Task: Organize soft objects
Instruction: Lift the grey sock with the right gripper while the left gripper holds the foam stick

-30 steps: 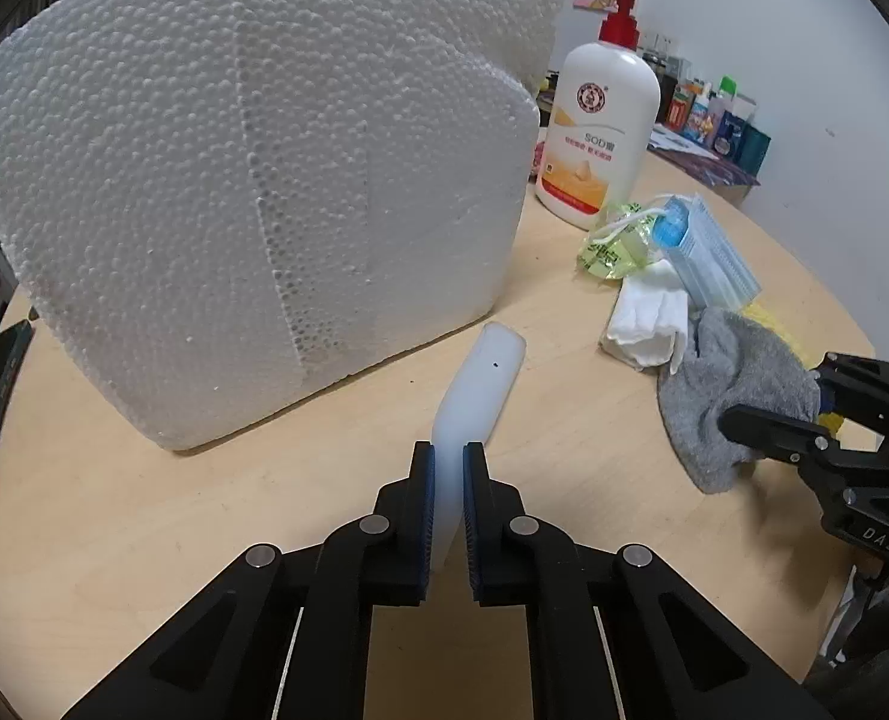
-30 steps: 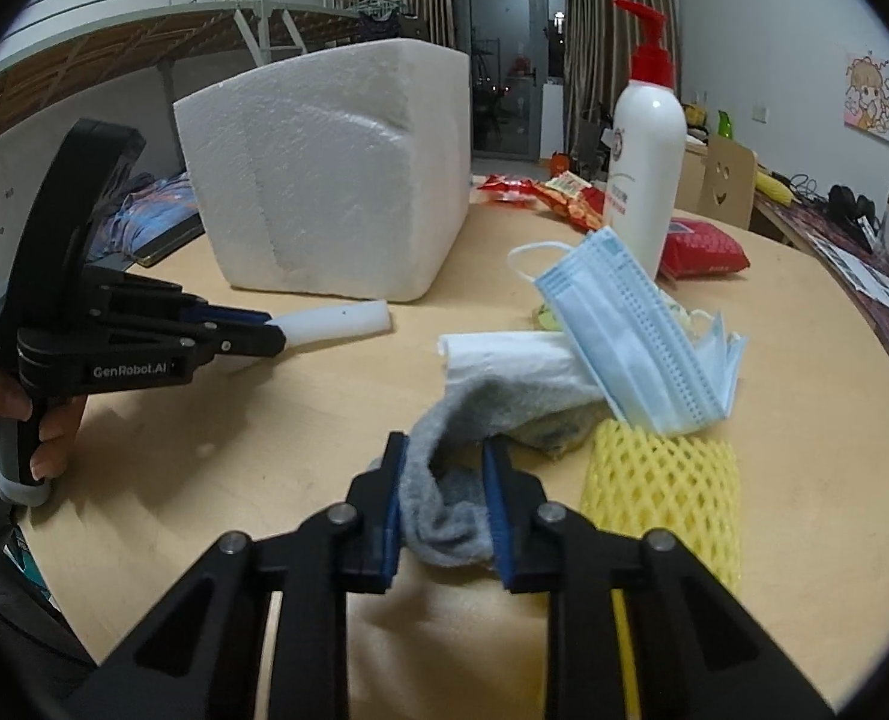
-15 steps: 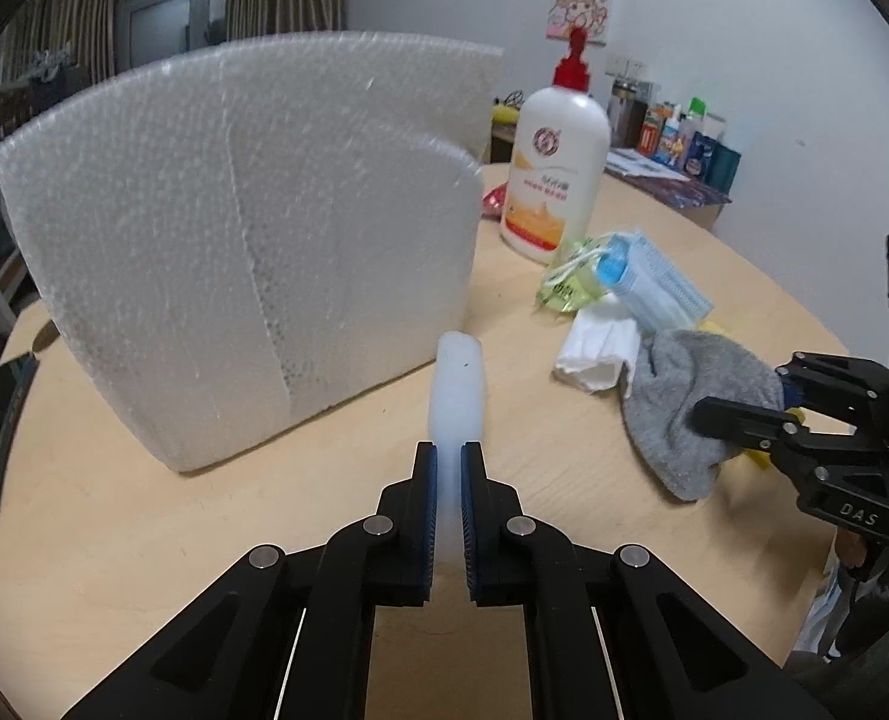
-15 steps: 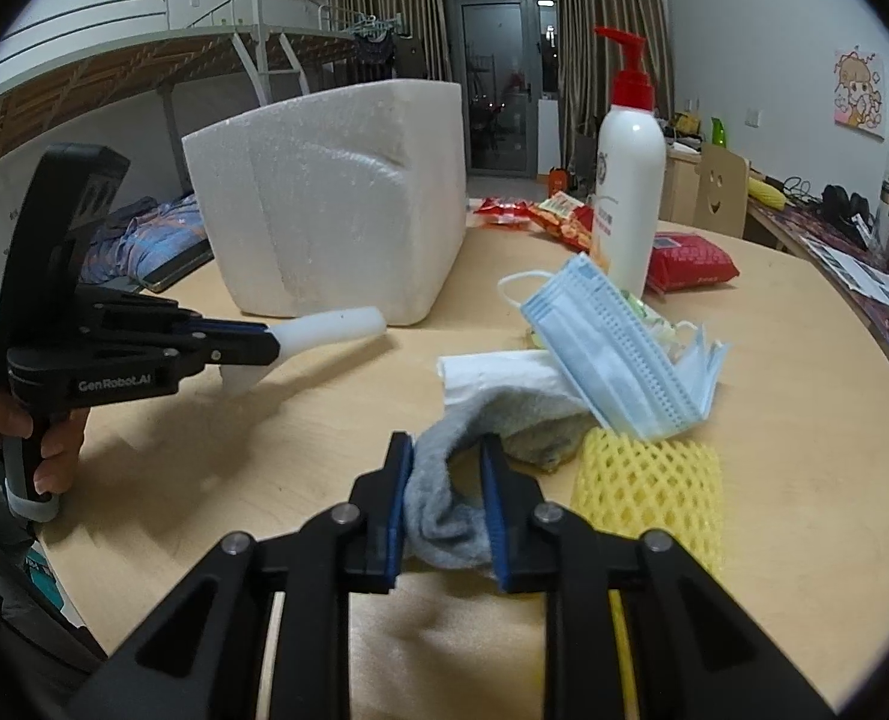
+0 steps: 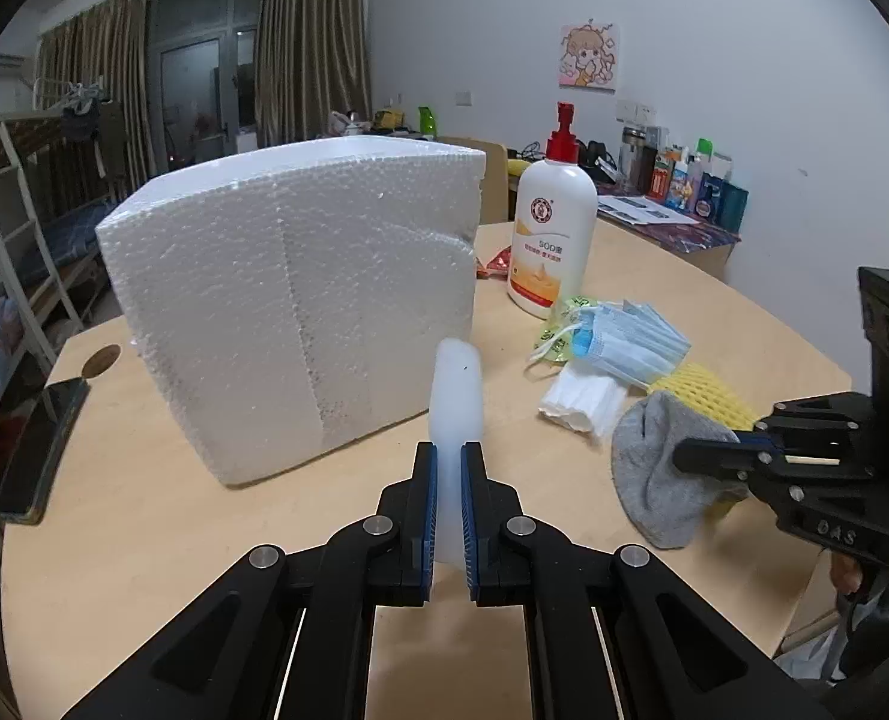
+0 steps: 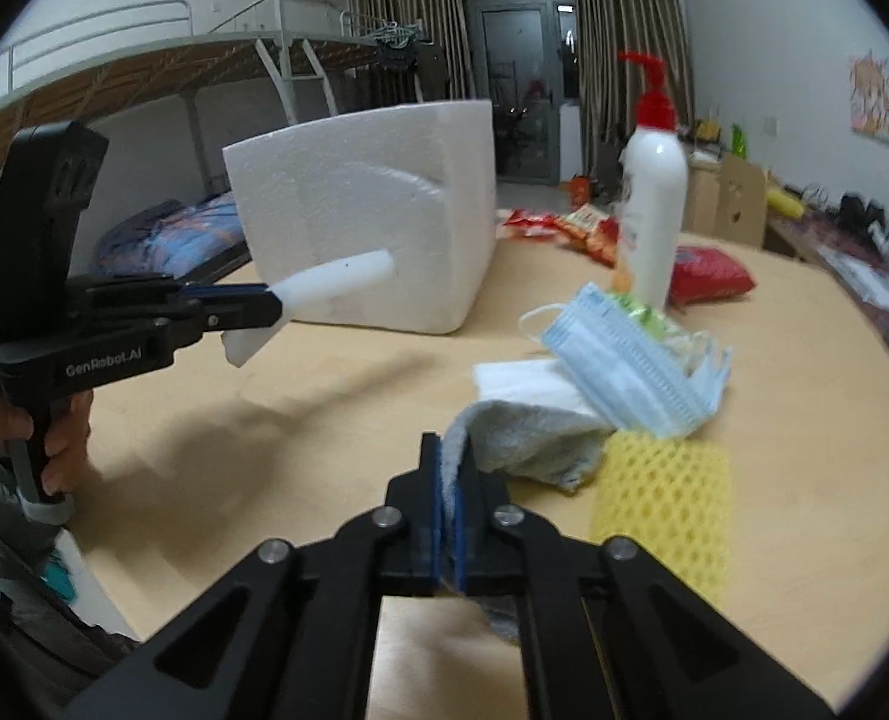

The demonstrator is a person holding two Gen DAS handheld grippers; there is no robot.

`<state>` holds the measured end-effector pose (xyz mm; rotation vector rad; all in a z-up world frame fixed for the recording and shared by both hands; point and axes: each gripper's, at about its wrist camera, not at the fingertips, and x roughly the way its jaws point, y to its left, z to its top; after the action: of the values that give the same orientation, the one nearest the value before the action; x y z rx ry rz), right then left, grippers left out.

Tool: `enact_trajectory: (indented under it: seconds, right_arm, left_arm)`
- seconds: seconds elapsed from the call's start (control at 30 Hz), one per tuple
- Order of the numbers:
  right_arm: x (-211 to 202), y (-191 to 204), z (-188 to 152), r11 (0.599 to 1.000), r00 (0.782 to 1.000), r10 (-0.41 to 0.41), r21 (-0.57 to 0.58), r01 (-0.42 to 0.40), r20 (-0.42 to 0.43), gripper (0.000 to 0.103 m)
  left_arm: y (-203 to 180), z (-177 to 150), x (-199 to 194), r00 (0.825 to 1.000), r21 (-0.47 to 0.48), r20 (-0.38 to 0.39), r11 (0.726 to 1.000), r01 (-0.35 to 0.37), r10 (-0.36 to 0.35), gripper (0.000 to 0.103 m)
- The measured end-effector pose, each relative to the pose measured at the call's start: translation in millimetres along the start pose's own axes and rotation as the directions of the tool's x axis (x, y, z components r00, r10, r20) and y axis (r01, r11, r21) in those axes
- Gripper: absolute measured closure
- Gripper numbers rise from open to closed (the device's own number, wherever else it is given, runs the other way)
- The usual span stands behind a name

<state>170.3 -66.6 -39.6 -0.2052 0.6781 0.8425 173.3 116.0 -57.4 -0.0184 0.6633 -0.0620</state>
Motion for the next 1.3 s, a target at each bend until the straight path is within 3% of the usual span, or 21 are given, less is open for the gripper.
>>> enact_trajectory:
  seconds: [0.17,0.7,1.3]
  right_arm:
    - [-5,-11,-2,0.998,0.999,0.03,0.059,-0.032,0.039,0.098]
    - [-51,4,11,0.996,0.979,-0.087,0.036,0.081,0.183,0.098]
    - [-101,37,34,0.995,0.933,-0.043,-0.065,0.071,0.358,0.098]
  left_arm:
    - [-6,-3,-12,0.999,-0.01,0.029,1.0,-0.016,0.017,0.095]
    - [-18,-6,-62,0.99,-0.067,0.136,0.997,-0.039,0.048,0.095]
    - [-41,-6,-131,0.95,-0.081,0.286,0.991,-0.103,0.122,0.095]
